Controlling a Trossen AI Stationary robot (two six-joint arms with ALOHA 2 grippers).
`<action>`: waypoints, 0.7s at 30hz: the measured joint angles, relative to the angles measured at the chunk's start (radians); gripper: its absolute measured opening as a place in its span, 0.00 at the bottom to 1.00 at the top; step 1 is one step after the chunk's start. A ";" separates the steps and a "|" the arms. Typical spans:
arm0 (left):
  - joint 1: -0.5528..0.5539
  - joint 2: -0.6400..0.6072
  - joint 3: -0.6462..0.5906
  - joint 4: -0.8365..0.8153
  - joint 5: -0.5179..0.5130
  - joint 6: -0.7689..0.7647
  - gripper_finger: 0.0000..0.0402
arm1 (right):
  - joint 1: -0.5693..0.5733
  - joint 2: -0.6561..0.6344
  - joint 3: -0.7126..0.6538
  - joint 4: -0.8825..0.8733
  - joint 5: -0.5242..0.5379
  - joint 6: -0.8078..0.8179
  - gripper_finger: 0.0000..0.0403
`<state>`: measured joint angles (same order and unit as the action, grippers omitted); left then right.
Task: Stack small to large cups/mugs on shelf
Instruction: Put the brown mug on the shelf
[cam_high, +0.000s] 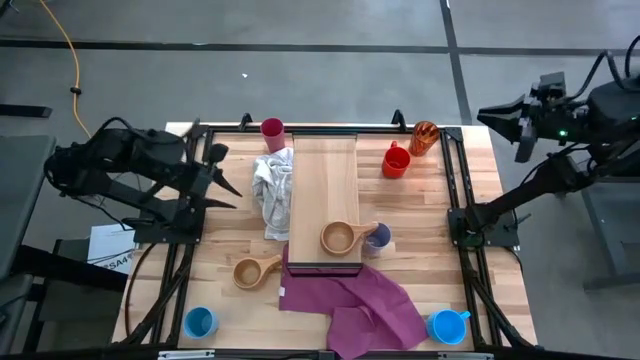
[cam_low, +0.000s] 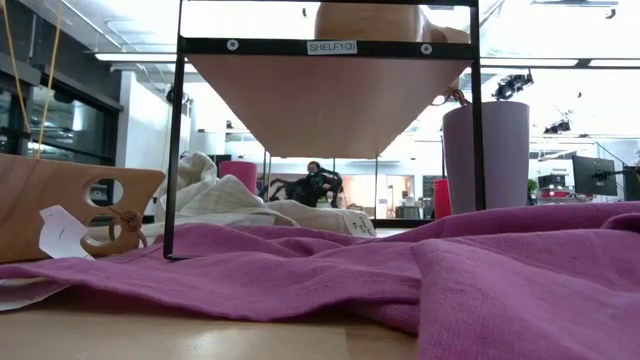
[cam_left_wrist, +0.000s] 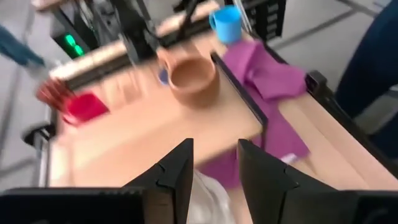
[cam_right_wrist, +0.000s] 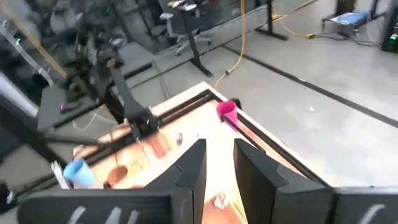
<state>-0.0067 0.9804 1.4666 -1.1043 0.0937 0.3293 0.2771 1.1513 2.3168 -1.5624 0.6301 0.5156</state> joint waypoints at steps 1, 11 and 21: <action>0.000 0.005 -0.003 -0.013 0.004 -0.018 0.28 | 0.000 -0.018 -0.029 0.002 -0.001 -0.009 0.18; 0.000 0.016 -0.016 -0.048 0.011 -0.132 0.28 | 0.000 -0.445 -0.689 0.604 -0.090 -0.149 0.18; 0.000 0.028 -0.016 -0.189 0.002 -0.214 0.28 | 0.000 -0.776 -1.313 1.133 -0.214 -0.137 0.18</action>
<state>-0.0067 1.0088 1.4504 -1.2932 0.0955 0.1150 0.2771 0.3757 1.0042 -0.4298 0.4165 0.3785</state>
